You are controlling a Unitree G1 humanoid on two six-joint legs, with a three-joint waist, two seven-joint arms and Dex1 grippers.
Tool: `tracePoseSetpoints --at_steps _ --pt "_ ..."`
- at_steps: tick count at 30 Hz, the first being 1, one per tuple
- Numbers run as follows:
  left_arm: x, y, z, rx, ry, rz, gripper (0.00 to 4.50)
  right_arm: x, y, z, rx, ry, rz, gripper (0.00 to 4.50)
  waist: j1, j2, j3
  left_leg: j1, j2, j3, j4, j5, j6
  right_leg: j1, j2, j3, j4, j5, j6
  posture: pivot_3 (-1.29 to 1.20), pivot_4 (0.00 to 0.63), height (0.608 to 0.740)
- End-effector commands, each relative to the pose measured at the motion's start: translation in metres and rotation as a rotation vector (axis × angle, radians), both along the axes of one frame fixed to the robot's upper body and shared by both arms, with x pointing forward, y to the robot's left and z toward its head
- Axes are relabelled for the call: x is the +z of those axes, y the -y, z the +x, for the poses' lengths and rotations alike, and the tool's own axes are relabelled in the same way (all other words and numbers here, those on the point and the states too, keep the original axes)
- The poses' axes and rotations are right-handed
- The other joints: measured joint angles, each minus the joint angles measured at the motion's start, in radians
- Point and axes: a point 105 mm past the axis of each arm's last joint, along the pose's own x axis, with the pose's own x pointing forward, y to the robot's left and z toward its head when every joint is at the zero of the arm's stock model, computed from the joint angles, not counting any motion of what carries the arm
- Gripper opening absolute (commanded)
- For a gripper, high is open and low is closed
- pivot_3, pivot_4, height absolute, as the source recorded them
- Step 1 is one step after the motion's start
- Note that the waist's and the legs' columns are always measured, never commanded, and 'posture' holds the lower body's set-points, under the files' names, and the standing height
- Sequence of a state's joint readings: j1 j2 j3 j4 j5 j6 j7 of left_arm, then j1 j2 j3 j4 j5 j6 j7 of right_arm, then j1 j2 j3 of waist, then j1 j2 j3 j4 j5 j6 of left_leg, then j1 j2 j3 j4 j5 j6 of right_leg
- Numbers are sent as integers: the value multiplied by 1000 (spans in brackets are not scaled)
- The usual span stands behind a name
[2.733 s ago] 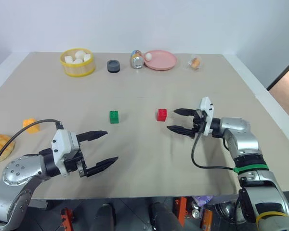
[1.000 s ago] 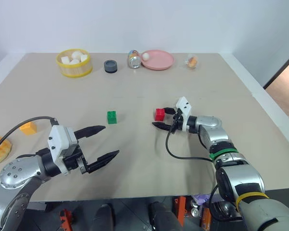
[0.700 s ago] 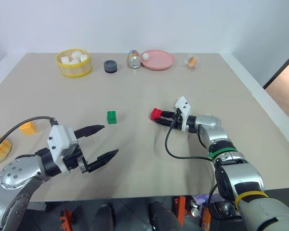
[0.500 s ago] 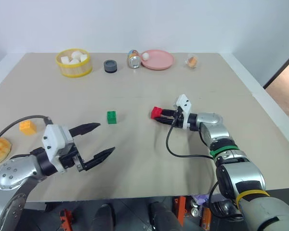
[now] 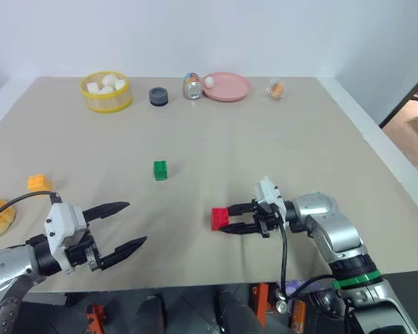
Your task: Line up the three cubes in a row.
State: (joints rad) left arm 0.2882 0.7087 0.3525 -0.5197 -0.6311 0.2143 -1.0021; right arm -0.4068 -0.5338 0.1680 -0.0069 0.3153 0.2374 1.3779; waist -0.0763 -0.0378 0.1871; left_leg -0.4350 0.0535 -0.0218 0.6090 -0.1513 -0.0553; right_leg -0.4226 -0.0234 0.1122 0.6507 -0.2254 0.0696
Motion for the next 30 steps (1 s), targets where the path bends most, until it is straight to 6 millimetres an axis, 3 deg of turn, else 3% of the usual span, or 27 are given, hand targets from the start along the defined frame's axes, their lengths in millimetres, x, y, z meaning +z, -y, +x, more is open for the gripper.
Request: tracePoseSetpoints --at_steps 1,5,11,30 --pt "6 2 0 -32 33 4 4500 5 6 8 -32 95 -26 1199 -1 0 0 0 0 0 0 0 0 0 0 0 0 0 0 0 150 740" --pt "4 6 0 -63 30 -3 4500 7 22 32 -134 115 -34 1199 -3 0 0 1 0 1 2 0 0 -1 -1 0 0 0 0 0 150 740" --pt "1 13 0 -111 26 2 4500 -4 41 44 -159 114 -80 1199 -2 0 0 0 0 1 1 0 0 0 0 0 0 1 0 0 150 740" --pt "-2 14 13 -103 51 -7 4500 -13 36 23 -32 105 -95 1199 0 0 0 0 0 0 -3 0 0 1 0 -1 0 -1 2 0 150 740"
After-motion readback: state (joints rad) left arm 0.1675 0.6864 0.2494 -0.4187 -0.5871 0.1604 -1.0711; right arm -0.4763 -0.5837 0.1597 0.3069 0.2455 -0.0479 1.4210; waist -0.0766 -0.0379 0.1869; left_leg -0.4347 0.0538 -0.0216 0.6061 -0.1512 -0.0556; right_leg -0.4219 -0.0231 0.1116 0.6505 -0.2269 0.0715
